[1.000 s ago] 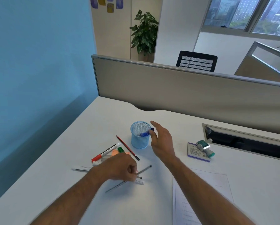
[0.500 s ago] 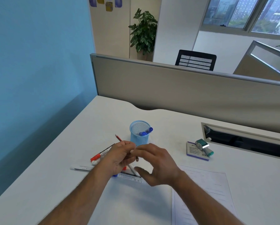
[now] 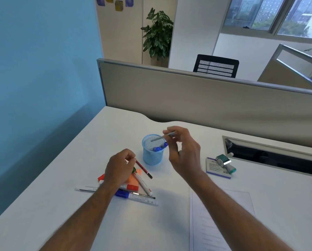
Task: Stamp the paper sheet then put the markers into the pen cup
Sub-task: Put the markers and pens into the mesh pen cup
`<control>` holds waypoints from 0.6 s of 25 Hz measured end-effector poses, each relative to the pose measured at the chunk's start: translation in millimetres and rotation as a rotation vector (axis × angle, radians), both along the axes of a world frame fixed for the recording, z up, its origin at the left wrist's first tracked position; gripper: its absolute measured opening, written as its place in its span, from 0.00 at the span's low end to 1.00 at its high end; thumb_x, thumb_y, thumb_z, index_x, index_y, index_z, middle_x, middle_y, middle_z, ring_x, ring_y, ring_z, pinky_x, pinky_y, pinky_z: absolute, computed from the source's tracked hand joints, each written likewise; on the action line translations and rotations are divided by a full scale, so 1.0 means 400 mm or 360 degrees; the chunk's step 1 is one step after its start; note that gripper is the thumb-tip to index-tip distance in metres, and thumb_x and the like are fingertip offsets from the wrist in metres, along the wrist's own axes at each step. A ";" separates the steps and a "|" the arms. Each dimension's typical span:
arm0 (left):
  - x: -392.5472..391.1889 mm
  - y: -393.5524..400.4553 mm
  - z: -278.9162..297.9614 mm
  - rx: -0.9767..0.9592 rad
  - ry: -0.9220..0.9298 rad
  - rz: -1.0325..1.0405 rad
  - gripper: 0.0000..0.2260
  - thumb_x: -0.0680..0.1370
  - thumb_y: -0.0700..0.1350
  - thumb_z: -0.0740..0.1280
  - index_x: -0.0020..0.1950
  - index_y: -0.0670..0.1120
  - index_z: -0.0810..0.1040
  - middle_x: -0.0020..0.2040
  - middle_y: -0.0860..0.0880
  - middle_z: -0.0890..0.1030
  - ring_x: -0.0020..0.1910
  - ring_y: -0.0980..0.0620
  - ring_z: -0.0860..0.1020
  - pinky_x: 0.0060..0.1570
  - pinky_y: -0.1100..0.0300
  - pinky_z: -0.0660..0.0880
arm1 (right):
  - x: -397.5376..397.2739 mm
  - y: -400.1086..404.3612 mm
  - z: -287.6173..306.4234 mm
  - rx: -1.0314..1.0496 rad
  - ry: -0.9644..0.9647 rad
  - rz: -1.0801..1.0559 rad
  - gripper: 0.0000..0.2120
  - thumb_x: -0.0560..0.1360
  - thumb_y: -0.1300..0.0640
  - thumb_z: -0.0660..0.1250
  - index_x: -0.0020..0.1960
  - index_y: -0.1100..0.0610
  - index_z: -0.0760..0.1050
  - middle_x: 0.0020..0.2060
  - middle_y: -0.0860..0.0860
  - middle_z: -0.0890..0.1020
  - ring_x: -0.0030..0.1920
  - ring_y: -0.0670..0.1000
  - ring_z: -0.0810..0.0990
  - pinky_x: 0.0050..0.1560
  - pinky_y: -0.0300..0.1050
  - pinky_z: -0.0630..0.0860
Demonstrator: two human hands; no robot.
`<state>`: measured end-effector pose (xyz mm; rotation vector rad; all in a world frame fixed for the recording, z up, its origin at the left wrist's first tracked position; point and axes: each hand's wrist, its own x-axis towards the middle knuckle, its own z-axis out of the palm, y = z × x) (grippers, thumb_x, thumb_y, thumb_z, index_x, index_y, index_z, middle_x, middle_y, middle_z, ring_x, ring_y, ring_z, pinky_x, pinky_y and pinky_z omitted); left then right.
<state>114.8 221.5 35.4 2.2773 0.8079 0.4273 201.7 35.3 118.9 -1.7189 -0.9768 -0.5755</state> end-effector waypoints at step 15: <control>0.094 -0.021 -0.033 0.1226 0.0558 -0.1343 0.10 0.79 0.49 0.63 0.56 0.55 0.82 0.53 0.52 0.80 0.53 0.48 0.74 0.47 0.51 0.69 | 0.075 0.025 -0.137 -0.0570 0.0498 -0.0250 0.18 0.76 0.40 0.61 0.59 0.50 0.76 0.61 0.46 0.79 0.69 0.48 0.67 0.67 0.47 0.63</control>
